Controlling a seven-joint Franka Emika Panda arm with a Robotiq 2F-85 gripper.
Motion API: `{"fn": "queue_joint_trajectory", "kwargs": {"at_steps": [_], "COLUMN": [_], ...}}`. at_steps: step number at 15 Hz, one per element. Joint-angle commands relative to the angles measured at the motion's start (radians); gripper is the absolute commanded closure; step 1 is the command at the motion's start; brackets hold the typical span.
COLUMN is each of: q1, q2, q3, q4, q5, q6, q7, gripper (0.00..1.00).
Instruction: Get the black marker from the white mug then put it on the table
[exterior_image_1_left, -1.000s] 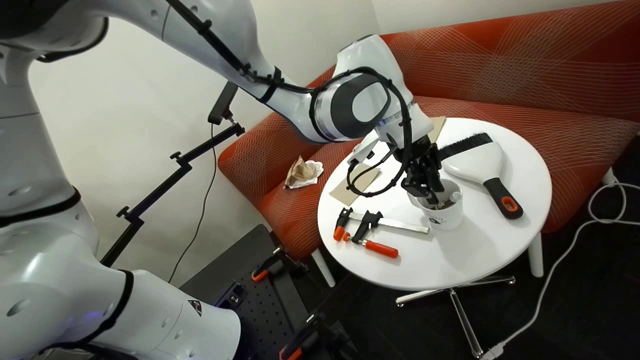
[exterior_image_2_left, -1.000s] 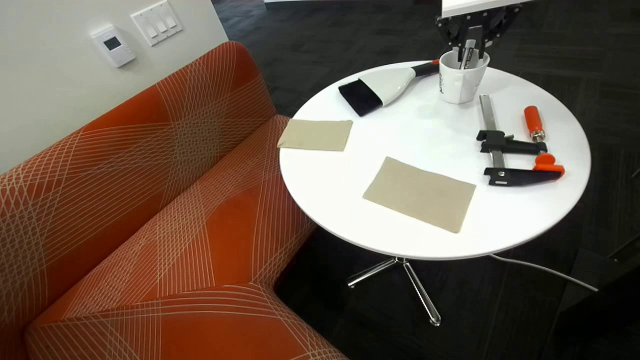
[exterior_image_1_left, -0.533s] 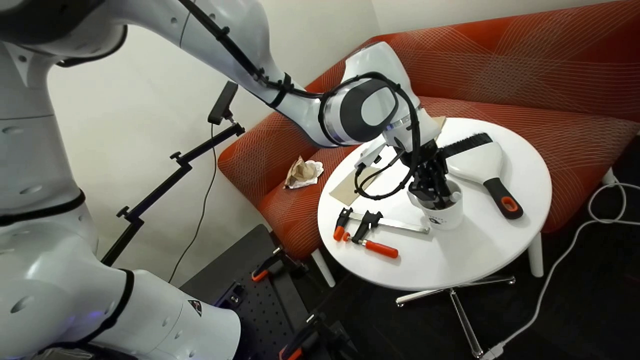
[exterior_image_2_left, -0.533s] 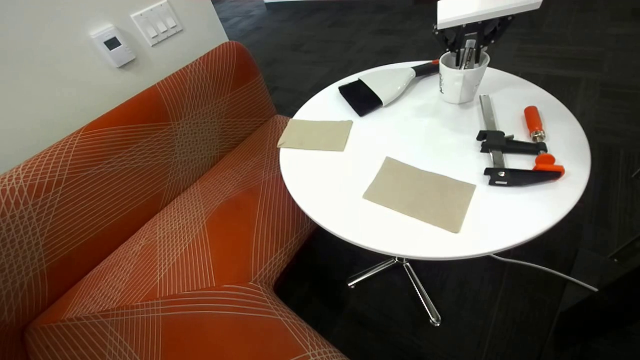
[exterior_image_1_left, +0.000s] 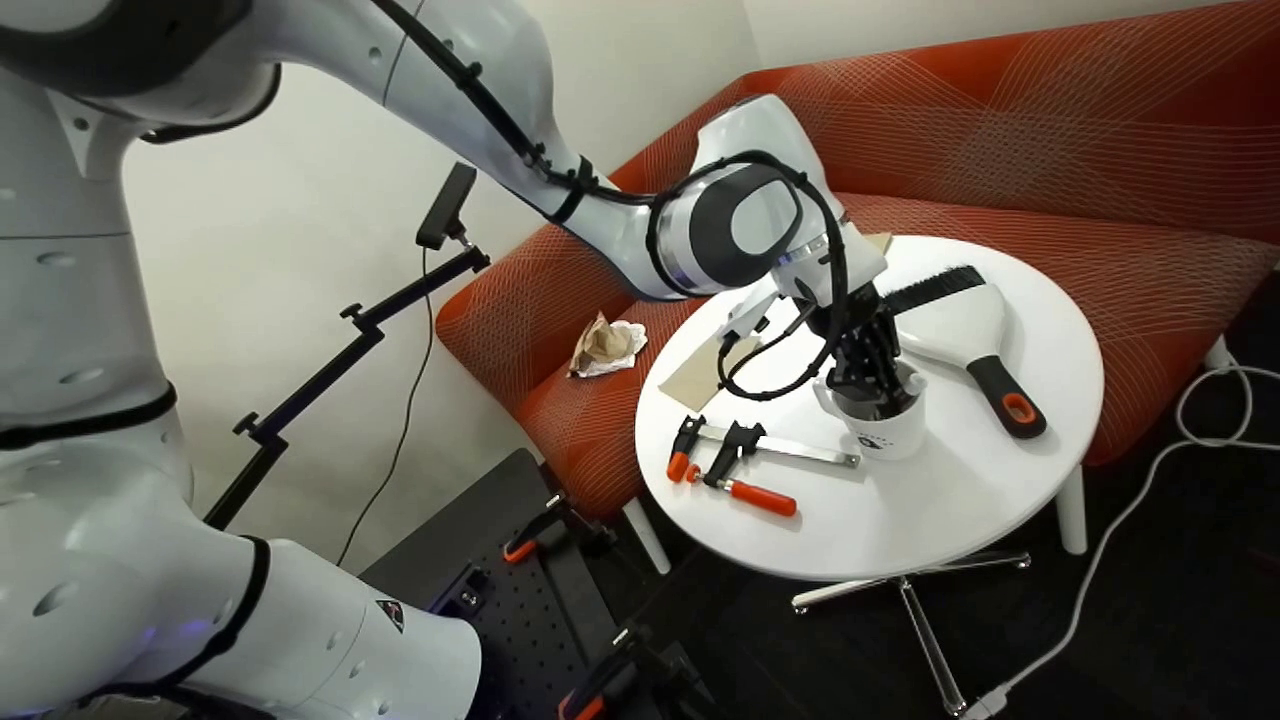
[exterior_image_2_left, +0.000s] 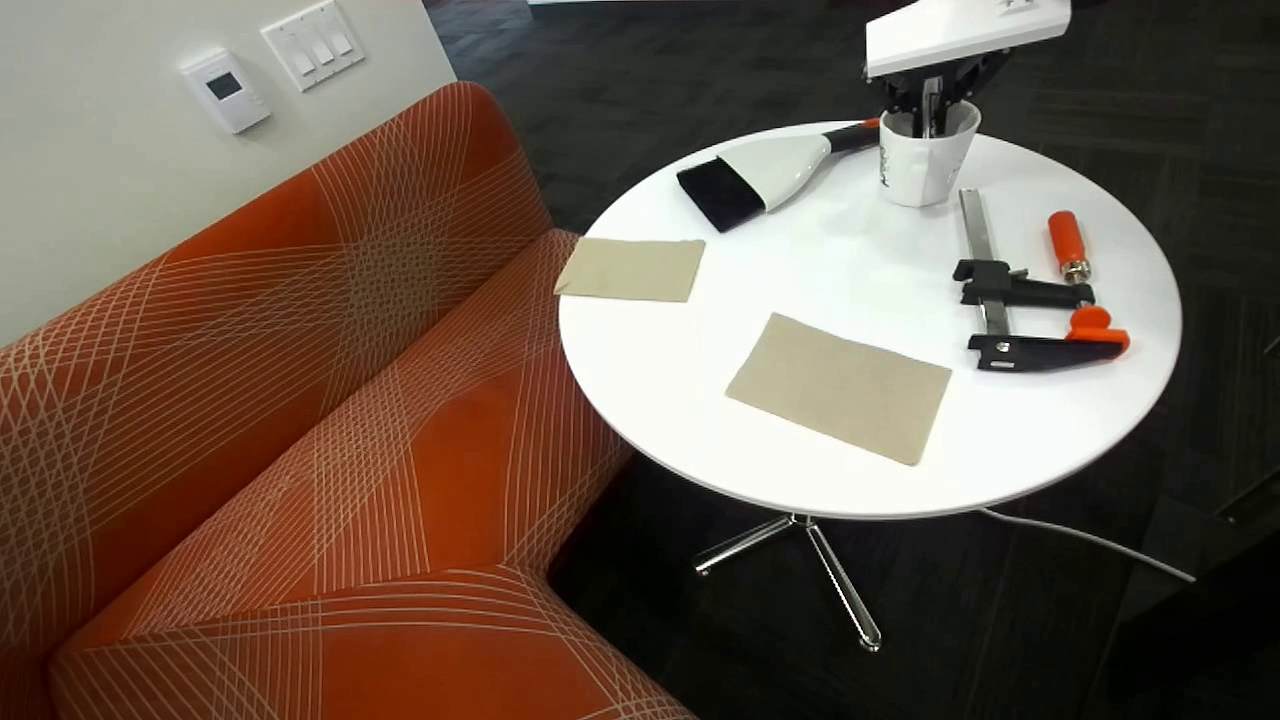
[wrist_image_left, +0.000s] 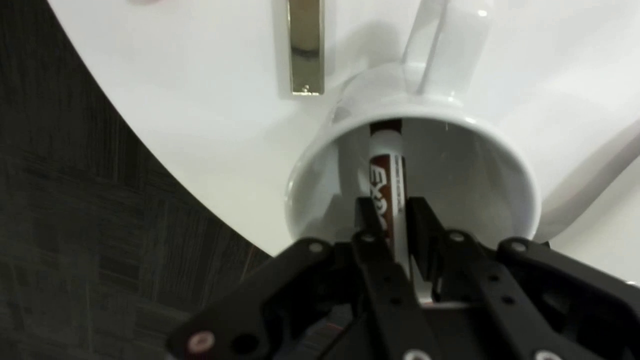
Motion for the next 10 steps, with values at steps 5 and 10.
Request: {"fn": "queue_joint_trajectory", "kwargs": {"at_steps": [5, 10], "q1": [0.171, 0.26], "q2": [-0.132, -0.3], "q3": [-0.131, -0.188], "q4": [-0.095, -0.172], "q5": [-0.061, -0.224], "q6": [0.0, -0.03], "q7": [0.121, 0.237], "gripper": [0.95, 0.95]}}
